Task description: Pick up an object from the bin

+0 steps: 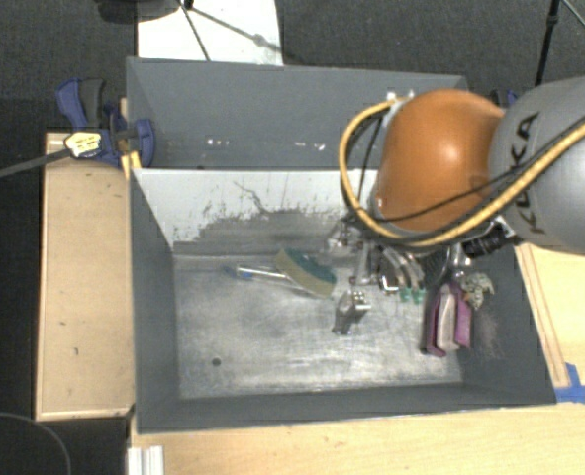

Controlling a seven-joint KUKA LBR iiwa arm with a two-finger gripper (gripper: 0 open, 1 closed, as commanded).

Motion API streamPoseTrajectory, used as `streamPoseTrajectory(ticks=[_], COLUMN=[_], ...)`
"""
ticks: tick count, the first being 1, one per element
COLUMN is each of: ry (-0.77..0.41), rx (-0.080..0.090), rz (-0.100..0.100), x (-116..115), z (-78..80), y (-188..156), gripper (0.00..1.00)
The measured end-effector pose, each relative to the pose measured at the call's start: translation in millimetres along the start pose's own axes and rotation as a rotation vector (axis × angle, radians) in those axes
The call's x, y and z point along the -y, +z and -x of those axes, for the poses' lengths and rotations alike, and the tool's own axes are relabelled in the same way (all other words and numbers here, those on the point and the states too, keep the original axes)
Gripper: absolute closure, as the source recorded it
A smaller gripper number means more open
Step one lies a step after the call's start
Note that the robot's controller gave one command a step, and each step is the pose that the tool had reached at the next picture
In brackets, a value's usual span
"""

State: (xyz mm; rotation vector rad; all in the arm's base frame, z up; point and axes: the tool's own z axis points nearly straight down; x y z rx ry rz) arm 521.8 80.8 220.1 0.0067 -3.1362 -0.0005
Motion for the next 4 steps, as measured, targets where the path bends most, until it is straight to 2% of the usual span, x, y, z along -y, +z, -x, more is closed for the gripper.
streamPoseTrajectory(ticks=[1, 2, 3, 4], ry=[0.044, 0.189, 0.19, 0.263], rx=[0.01, 0.004, 0.01, 0.014], rz=[0.001, 0.0, 0.002, 0.003], x=[-2, 26, 25, 16], z=[65.5, 64.1, 65.7, 52.0], y=[50, 144, 140, 13], gripper=[0.0, 0.0, 1.0, 1.0])
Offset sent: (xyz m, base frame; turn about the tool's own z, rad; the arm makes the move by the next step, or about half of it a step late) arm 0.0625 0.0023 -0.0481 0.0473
